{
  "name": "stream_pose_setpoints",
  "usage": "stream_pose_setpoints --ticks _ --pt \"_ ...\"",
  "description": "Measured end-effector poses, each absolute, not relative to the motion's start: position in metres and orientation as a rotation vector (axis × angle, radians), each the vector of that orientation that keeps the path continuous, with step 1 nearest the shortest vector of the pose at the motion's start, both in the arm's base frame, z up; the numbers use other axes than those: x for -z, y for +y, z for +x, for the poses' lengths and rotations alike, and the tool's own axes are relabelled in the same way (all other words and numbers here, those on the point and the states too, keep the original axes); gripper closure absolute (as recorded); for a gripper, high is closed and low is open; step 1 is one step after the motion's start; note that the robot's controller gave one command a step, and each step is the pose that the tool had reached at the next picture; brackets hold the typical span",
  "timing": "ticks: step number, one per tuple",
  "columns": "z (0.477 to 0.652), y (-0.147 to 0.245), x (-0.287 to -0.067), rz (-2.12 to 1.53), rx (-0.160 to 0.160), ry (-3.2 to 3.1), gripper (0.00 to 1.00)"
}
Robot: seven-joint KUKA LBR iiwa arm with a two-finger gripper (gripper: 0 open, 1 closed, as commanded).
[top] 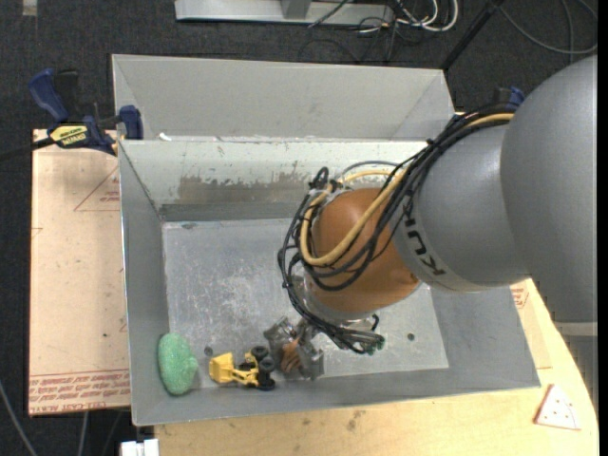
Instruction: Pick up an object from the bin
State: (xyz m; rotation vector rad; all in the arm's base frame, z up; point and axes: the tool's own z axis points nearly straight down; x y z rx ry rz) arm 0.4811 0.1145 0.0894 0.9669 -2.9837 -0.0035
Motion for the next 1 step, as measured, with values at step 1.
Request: stream_pose_setpoints --ticks 1 --pt "0.4855 0.114 -0.1281 1.215 0.001 -2.903 1.0"
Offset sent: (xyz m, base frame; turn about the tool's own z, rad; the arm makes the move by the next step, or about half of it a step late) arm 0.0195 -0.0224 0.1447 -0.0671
